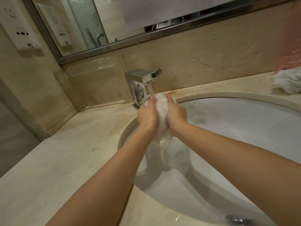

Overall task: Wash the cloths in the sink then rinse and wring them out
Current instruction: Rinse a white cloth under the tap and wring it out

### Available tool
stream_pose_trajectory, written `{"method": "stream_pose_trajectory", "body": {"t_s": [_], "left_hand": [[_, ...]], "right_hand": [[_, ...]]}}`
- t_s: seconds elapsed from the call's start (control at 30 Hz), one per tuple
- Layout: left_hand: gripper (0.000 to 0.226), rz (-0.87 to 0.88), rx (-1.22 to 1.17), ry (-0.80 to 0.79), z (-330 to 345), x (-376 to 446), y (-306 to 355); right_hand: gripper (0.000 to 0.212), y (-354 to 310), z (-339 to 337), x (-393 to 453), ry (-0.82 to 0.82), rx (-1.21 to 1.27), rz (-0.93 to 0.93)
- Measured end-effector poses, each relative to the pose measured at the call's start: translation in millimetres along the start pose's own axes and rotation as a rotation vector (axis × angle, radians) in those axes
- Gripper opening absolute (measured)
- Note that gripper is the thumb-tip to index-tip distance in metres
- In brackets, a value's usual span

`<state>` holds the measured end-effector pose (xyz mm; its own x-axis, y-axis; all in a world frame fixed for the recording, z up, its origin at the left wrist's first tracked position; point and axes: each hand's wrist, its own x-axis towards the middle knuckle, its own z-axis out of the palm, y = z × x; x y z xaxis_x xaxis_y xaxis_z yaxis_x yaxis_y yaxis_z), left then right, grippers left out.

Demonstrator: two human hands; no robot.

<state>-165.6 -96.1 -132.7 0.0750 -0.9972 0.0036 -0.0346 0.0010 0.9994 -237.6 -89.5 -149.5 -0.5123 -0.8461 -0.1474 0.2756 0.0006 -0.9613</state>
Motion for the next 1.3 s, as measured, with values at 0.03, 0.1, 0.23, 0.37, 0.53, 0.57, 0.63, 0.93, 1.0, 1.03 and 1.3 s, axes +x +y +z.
{"method": "stream_pose_trajectory", "body": {"t_s": [0.03, 0.1, 0.23, 0.37, 0.53, 0.57, 0.63, 0.93, 1.0, 1.03, 1.3], "left_hand": [[0.026, -0.011, -0.008, 0.001, 0.0, 1.4, 0.4], [0.029, -0.038, -0.029, -0.001, -1.4, 5.7, -1.6], [0.043, -0.127, -0.063, -0.015, -6.0, 10.8, -6.9], [0.044, -0.153, -0.054, -0.014, -4.8, 4.3, -3.4], [0.029, 0.009, -0.039, 0.029, -4.5, -1.0, 0.5], [0.022, 0.035, -0.033, 0.055, -5.7, -1.3, 0.9], [0.009, 0.066, -0.041, 0.113, -8.2, -3.3, 2.8], [0.012, 0.094, -0.191, 0.186, -13.6, -2.6, 4.6], [0.012, 0.031, -0.217, 0.154, -13.3, -3.2, 4.8], [0.013, 0.004, -0.220, 0.123, -12.8, -4.1, 5.4], [0.014, 0.236, 0.000, 0.084, -13.6, -4.2, 1.8]], "right_hand": [[0.038, -0.7, -0.2, -0.1, -0.015, 0.003, -0.017], [0.035, -1.3, 0.0, -1.1, -0.034, -0.024, -0.047], [0.044, 2.8, 2.2, 0.4, -0.026, -0.129, -0.078], [0.051, 7.9, 0.3, 2.5, -0.042, -0.140, -0.084], [0.059, 5.8, -5.2, 4.0, -0.207, -0.048, 0.007], [0.059, 4.8, -6.7, 4.1, -0.275, -0.068, 0.016], [0.057, 3.0, -10.2, 2.2, -0.380, -0.182, 0.026], [0.059, 5.4, -9.7, 0.1, -0.431, -0.135, 0.364], [0.063, 6.8, -6.7, -2.0, -0.395, -0.118, 0.334], [0.077, 7.6, -5.8, -2.1, -0.389, -0.117, 0.301], [0.046, 7.7, -16.8, 2.3, -0.442, -0.157, 0.211]]}}
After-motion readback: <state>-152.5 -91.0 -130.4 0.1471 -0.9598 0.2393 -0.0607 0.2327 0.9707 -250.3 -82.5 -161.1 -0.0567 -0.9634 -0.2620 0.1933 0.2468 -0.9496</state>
